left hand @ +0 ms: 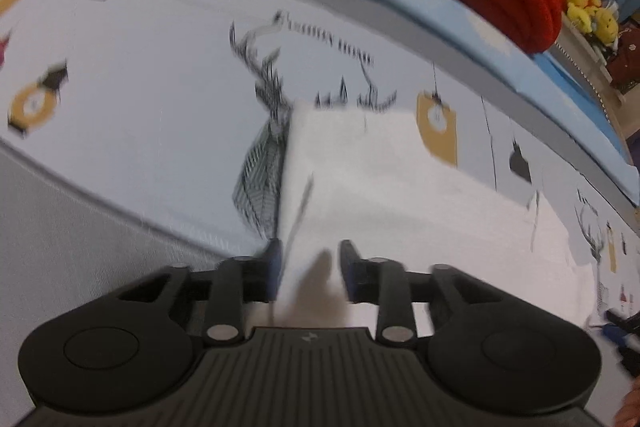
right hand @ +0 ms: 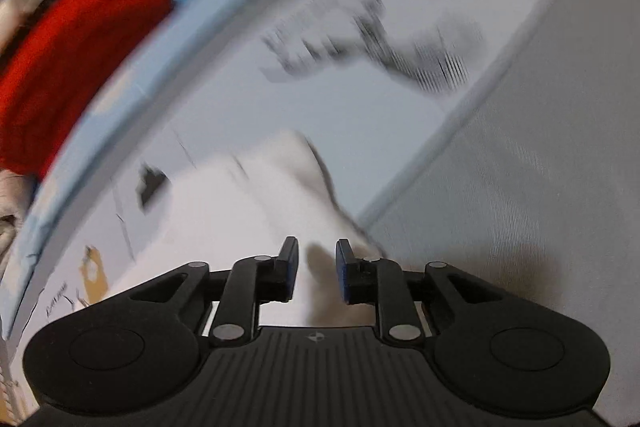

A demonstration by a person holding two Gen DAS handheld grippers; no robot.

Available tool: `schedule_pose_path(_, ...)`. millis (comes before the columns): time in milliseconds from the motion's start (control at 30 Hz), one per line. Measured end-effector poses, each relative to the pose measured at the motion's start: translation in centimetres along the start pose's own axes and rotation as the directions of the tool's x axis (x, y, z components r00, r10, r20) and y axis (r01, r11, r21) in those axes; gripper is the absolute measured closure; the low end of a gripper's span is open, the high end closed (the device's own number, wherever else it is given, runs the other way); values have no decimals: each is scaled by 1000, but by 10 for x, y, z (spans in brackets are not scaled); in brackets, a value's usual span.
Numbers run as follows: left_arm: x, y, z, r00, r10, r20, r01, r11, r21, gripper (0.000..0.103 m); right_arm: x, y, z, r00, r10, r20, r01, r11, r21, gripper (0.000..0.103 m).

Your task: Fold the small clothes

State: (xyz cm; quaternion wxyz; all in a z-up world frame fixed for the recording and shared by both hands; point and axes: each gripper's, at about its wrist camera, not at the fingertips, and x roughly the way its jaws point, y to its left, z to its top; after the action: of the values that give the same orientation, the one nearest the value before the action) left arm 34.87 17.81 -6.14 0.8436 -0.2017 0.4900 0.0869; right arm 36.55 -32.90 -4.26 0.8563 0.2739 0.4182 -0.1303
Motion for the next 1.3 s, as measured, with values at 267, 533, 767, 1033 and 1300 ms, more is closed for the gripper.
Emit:
schedule_pose_path(267, 30, 9, 13, 999, 37, -20, -36, 997, 66, 34, 51, -3, 15, 995, -72, -67, 58, 980, -192, 46)
schedule_pose_path(533, 43, 2, 15, 998, -41, -38, 47, 986, 163, 88, 76, 14, 3, 994, -2, -109, -31, 954, -299, 85)
schedule_pose_path(767, 37, -16, 20, 997, -34, 65, 16, 967, 255, 95, 79, 18, 16, 997, 65, -35, -72, 963, -260, 89)
schedule_pose_path(1033, 15, -23, 42, 993, -12, 122, -17, 972, 234, 70, 71, 29, 30, 997, -21, 78, 40, 969, -243, 79)
schedule_pose_path(1300, 29, -33, 17, 998, -34, -60, 51, 954, 294, 70, 51, 37, 20, 994, 113, 11, -103, 939, -327, 75)
